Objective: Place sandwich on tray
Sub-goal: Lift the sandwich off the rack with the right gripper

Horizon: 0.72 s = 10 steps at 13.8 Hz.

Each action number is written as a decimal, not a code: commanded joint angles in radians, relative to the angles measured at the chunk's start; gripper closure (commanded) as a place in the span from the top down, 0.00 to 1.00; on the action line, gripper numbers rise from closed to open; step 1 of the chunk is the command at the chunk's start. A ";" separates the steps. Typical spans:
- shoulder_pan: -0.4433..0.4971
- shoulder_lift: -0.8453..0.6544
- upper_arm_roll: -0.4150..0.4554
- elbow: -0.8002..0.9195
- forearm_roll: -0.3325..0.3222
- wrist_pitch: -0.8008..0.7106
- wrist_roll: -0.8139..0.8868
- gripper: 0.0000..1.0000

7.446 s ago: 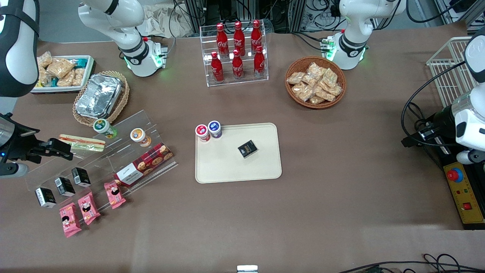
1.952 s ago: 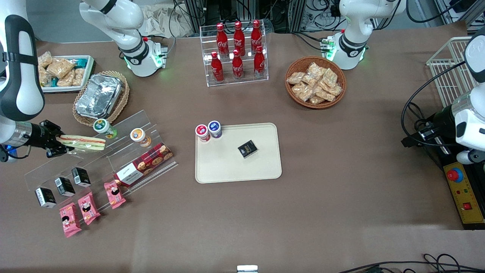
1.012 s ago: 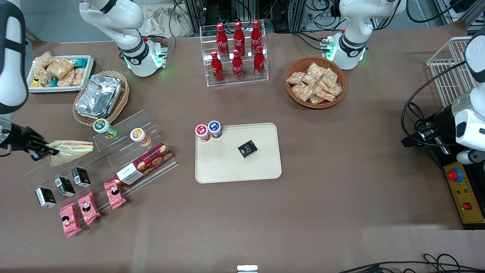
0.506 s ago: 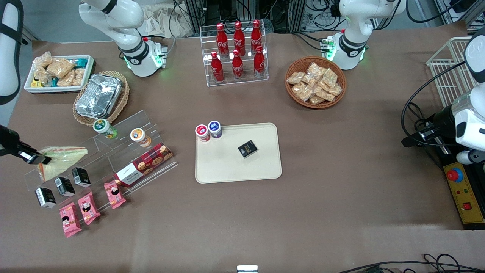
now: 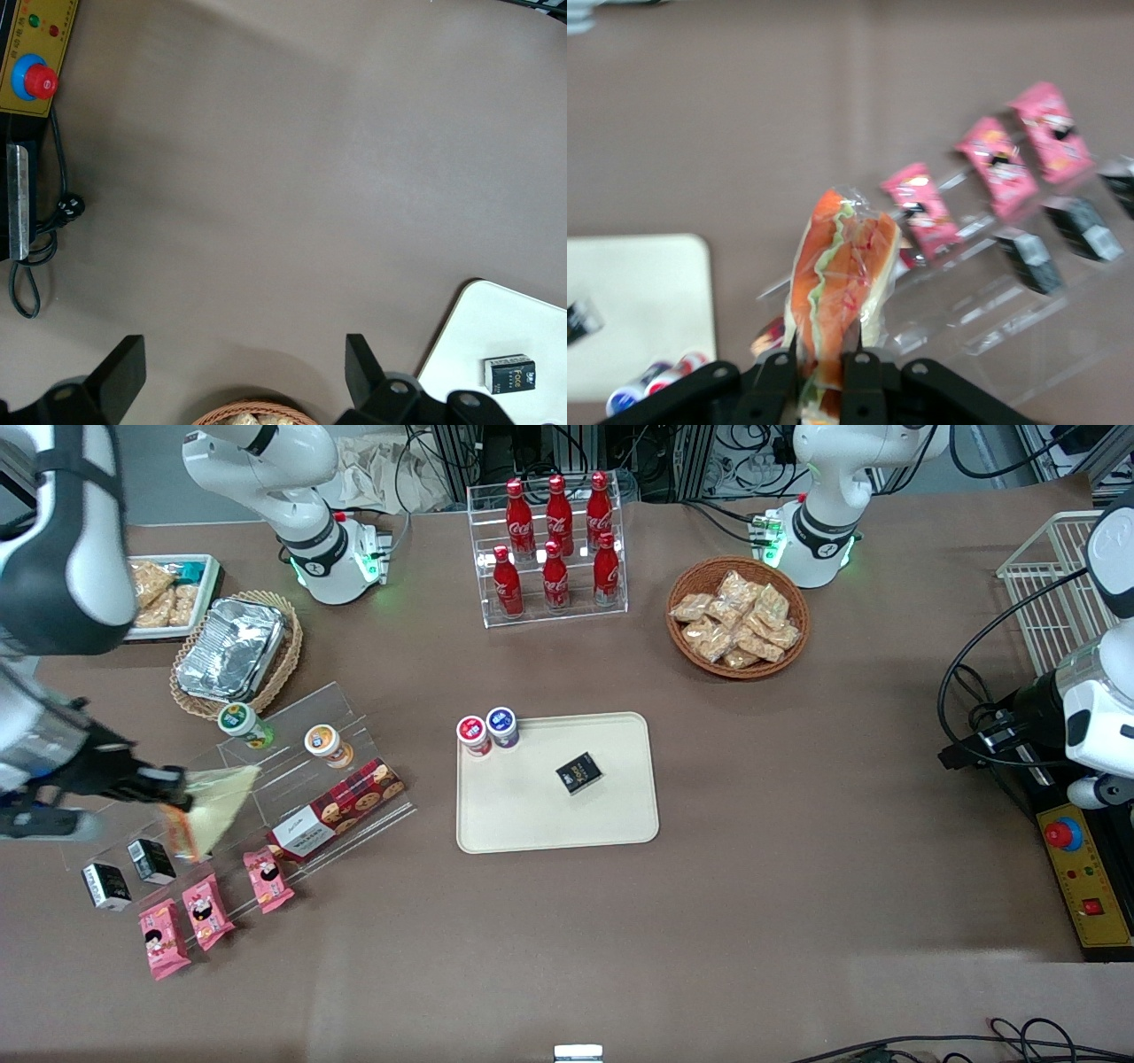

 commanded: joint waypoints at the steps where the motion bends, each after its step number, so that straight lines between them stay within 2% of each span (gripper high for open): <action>1: 0.137 0.016 -0.013 0.036 0.005 -0.016 -0.069 0.09; 3: 0.220 0.035 -0.013 0.036 -0.003 0.040 -0.172 0.09; 5: 0.283 0.077 -0.013 0.036 -0.001 0.100 -0.346 0.09; 10: 0.403 0.177 -0.013 0.036 -0.019 0.232 -0.522 0.09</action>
